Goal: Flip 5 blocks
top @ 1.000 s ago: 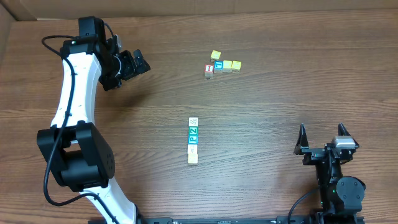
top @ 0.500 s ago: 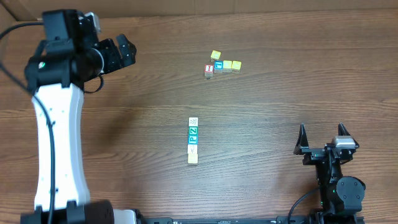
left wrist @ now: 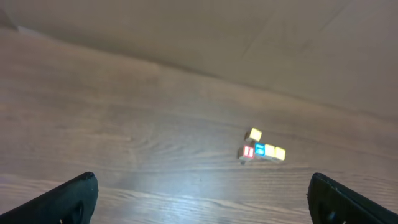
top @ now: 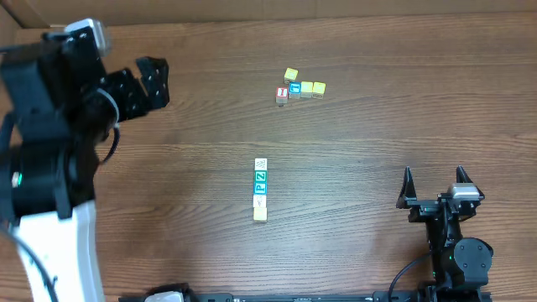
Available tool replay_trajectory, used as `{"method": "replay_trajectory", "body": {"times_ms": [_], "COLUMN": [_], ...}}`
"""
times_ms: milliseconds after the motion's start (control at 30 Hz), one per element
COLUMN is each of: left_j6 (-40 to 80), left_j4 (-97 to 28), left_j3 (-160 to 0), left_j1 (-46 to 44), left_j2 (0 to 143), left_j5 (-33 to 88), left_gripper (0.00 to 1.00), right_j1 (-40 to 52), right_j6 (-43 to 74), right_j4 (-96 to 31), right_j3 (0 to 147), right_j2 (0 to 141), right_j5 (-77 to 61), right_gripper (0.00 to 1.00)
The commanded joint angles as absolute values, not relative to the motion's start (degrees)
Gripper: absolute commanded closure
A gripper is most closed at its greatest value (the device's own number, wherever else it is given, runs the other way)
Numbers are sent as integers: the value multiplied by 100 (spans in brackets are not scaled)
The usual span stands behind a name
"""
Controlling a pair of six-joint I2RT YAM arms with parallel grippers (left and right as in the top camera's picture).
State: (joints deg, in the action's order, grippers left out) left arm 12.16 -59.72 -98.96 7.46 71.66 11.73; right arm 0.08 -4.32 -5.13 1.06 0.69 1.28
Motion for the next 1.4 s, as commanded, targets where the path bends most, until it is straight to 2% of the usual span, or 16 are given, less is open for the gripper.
{"method": "replay_trajectory", "body": {"times_ms": [0, 533, 700, 1067, 1200, 1367], "left_j6": [1024, 1026, 1022, 1000, 1004, 1009], "left_j4": [-5916, -4512, -3153, 1037, 1640, 1820], "left_j3": [-9585, -5730, -4491, -2576, -2176, -1634], "left_j1": [709, 709, 622, 484, 480, 401], "left_j2": [6661, 3782, 2829, 880, 364, 27], "left_j5": [1135, 1138, 1135, 1048, 1050, 1050], "left_gripper": [0, 0, 0, 0, 0, 0], "right_j1": [-12, -12, -12, -12, -12, -12], "right_j6": [-456, -456, -456, -456, -456, -456], "right_j4": [-478, -478, -478, -478, -478, -478], "right_j3": [45, 45, 45, 45, 45, 45], "right_j2": [16, 16, 16, 16, 16, 16], "right_j5": [78, 78, 78, 78, 78, 80], "right_gripper": [0, 0, 0, 0, 0, 0]}}
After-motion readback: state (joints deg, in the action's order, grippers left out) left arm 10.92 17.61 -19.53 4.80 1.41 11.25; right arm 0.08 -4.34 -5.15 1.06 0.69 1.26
